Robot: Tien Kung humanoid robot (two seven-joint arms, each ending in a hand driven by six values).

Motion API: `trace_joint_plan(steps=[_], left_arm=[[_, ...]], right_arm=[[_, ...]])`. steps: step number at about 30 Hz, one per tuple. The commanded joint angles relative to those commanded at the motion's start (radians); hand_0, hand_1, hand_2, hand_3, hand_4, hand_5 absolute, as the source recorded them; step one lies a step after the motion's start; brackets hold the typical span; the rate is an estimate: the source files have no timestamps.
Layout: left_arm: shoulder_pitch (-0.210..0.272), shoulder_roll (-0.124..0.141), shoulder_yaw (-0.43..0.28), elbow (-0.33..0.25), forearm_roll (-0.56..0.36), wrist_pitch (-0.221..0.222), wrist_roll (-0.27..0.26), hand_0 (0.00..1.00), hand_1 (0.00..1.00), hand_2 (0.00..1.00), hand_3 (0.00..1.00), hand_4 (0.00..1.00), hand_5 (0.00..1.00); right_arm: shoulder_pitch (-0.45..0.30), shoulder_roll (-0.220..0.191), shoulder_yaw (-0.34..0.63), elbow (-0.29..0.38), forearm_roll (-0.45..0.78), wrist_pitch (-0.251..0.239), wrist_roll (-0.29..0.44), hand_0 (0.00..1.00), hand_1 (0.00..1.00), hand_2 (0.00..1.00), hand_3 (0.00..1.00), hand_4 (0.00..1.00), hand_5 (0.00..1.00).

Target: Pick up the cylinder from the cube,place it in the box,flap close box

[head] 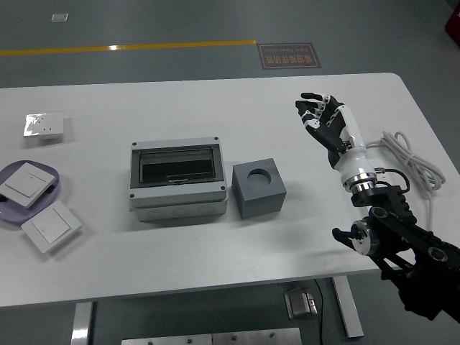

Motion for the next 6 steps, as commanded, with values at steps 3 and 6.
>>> trace_joint_plan(steps=[3,6], left_arm=[[0.001,0.000,-0.005,0.000,0.003,0.000,0.000,0.621,0.654,0.648,0.686,0.751,0.235],[0.000,-0.001,-0.013,0.000,0.009,0.000,-0.001,0.621,0.654,0.648,0.686,0.751,0.235]], right_arm=[[-0.002,-0.001,0.004,0.002,0.000,0.000,0.000,0.751,0.678,0.577,0.577,0.647,0.201],[-0.002,-0.001,0.010,0.003,-0.001,-0.001,0.001,0.751,0.678,0.577,0.577,0.647,0.201]])
